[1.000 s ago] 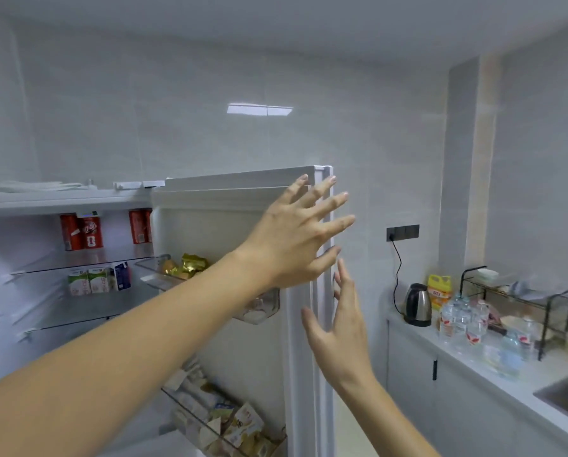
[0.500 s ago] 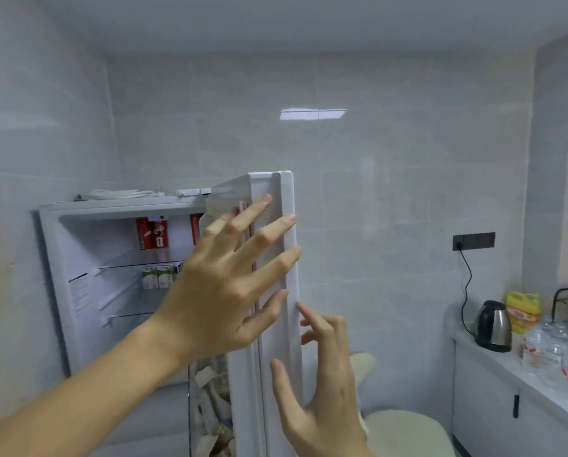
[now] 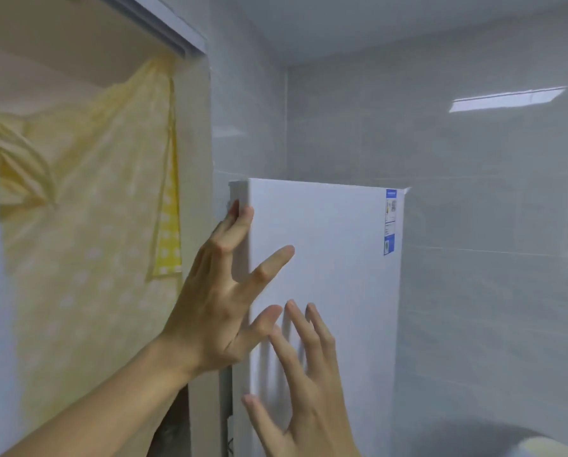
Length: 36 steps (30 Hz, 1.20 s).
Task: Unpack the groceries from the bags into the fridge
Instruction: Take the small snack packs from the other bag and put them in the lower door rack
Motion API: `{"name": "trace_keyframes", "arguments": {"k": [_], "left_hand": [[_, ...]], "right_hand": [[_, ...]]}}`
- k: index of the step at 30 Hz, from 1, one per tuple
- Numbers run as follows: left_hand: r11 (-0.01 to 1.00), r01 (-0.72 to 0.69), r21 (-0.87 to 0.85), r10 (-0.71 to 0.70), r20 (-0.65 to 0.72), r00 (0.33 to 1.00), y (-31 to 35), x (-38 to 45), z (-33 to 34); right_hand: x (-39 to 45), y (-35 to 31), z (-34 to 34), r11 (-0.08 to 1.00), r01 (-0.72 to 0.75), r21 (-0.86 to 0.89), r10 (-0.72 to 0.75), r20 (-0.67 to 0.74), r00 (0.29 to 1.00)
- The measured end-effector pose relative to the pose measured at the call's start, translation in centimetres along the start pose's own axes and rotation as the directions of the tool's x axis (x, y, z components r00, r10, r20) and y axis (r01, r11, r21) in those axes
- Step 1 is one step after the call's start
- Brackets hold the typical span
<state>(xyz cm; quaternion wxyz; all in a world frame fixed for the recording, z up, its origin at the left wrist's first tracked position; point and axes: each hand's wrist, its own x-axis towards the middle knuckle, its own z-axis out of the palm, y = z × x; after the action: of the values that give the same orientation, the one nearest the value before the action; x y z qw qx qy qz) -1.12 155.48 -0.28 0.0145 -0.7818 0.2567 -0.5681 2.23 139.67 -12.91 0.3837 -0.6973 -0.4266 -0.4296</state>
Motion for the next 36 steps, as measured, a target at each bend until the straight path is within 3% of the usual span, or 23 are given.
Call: {"name": "trace_keyframes", "arguments": {"k": [6,17,26,36], "left_hand": [[0.982,0.184,-0.043,-0.185,-0.016,0.983,-9.4,-3.1,4.7],[0.946,0.322,-0.026,-0.319,0.085,0.944,-25.5,-4.7,17.3],[0.917,0.399,0.031,-0.385,0.335,0.860,-29.6,-2.9,28.1],[0.905,0.422,0.050,-0.418,0.278,0.865,-28.9,-3.0,31.1]], "right_hand": [[3.7,4.2,9.1,0.985,0.068,-0.155,-0.055,0.091,0.994],[10.9,15.9,22.8,0.854,0.121,-0.507,0.006,0.242,0.970],[14.3,26.1,25.9,0.686,0.158,-0.710,0.208,0.400,0.893],[14.1,28.0,26.3,0.669,0.209,-0.714,0.177,0.425,0.888]]}}
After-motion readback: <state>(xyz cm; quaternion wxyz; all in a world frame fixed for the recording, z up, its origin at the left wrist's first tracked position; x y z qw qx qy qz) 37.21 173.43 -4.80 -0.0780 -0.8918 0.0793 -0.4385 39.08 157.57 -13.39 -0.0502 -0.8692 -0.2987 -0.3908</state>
